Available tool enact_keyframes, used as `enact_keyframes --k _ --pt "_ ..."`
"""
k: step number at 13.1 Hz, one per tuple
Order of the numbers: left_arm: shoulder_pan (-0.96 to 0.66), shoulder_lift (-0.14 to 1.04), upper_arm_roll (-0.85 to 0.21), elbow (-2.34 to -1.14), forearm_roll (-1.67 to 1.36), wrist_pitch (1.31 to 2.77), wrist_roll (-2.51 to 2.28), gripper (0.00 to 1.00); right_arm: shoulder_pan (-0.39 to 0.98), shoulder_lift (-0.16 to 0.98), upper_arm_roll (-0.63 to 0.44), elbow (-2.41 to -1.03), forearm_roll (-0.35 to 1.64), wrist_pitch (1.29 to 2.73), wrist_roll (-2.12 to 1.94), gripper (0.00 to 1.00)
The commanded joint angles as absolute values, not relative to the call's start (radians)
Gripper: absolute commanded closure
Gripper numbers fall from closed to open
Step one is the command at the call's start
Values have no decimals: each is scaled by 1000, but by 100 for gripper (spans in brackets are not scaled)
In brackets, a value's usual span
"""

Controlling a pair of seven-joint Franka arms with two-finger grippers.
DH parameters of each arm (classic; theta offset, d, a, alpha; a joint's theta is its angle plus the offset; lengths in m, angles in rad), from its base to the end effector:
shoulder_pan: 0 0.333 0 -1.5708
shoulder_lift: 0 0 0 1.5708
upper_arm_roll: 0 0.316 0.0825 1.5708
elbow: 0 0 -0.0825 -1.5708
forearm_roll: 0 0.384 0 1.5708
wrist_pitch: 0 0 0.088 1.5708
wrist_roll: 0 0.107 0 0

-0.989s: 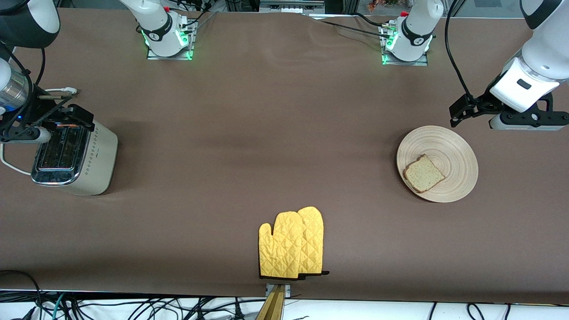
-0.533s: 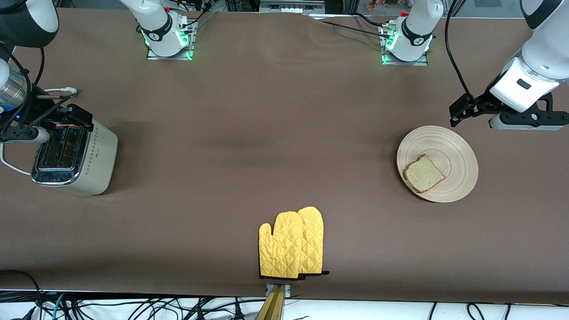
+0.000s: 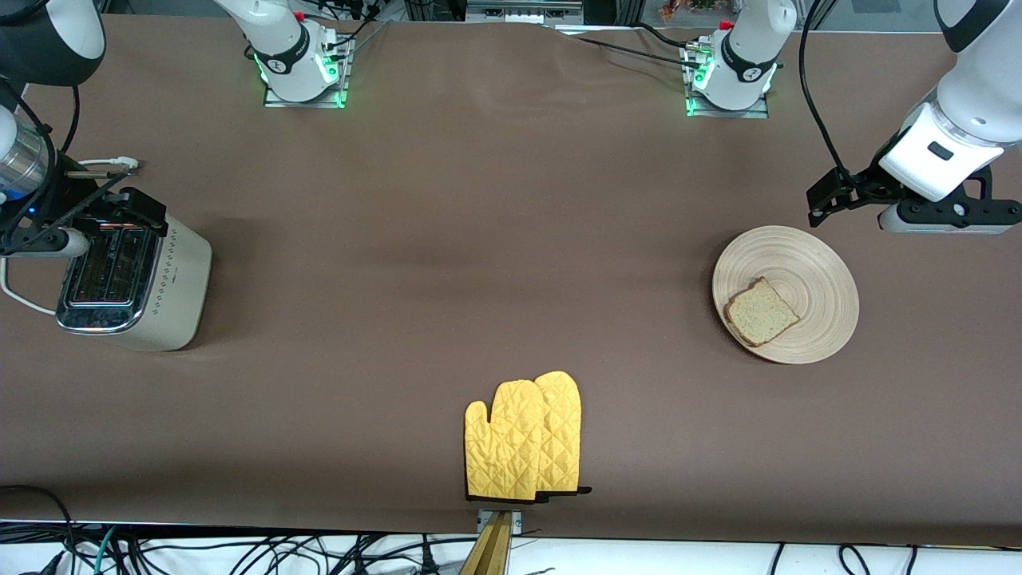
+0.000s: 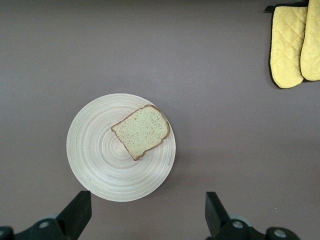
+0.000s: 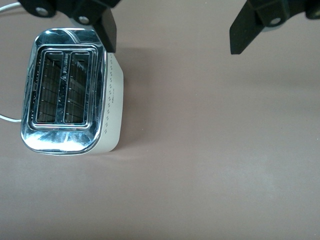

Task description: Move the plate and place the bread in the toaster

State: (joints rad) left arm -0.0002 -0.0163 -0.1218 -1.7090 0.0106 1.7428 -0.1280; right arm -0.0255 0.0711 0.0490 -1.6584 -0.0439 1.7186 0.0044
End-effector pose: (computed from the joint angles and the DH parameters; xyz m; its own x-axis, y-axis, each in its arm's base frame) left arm 0.5577 -0.0679 0.5830 0.9987 0.0043 0.0511 0.0046 -1.0000 -0.0060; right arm 0.5837 0.0088 0.5553 0.9996 0.0255 -0.0108 0.0259 -0.9989 0.0399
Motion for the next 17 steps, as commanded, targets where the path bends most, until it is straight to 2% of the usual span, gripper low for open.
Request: enact_keyframes --k 1,17 --pt "-3 -25 -120 -1697 18 1720 -106 0 -29 84 49 -1628 -28 1703 11 0" --pt "-3 -25 -120 -1697 18 1707 -104 0 -32 89 48 -1626 -28 1703 11 0"
